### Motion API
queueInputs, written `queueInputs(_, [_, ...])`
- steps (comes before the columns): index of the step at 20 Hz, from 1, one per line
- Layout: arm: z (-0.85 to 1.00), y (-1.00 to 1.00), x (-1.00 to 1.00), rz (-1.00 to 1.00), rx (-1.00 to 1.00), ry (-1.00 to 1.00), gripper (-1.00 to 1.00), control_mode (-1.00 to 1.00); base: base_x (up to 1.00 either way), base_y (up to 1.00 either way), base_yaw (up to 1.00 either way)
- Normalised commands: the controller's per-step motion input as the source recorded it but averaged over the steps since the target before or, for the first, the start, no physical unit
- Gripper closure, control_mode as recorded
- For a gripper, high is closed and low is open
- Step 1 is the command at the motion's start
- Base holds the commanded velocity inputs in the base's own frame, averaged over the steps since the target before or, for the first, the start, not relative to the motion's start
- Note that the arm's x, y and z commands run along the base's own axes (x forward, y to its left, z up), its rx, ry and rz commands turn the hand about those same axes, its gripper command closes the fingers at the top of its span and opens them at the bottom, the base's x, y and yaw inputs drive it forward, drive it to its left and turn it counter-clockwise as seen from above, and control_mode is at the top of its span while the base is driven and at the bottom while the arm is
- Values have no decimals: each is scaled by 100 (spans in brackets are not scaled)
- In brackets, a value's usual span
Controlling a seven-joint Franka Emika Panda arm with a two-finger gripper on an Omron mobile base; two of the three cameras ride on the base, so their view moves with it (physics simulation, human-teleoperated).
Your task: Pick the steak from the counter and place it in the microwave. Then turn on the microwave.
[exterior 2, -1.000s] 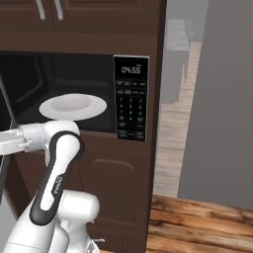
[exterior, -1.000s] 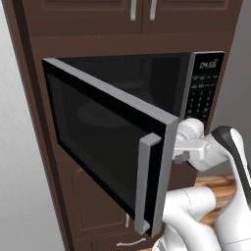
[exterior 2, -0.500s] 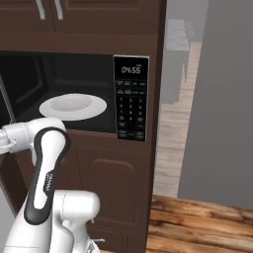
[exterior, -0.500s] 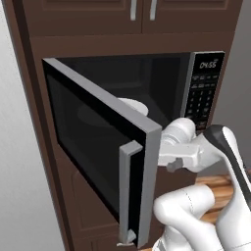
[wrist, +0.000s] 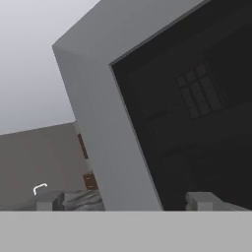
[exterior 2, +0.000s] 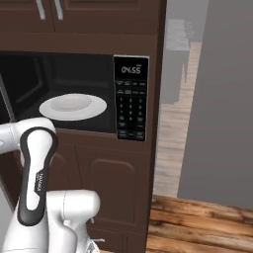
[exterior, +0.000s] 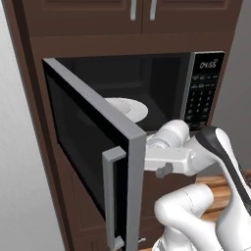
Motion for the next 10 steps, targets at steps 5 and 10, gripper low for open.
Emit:
queueInputs(5, [0,27,0,-3,0,0,-100,-100,0,0,0])
queueInputs(10, [0,28,0,-3,0,0,-100,-100,0,0,0])
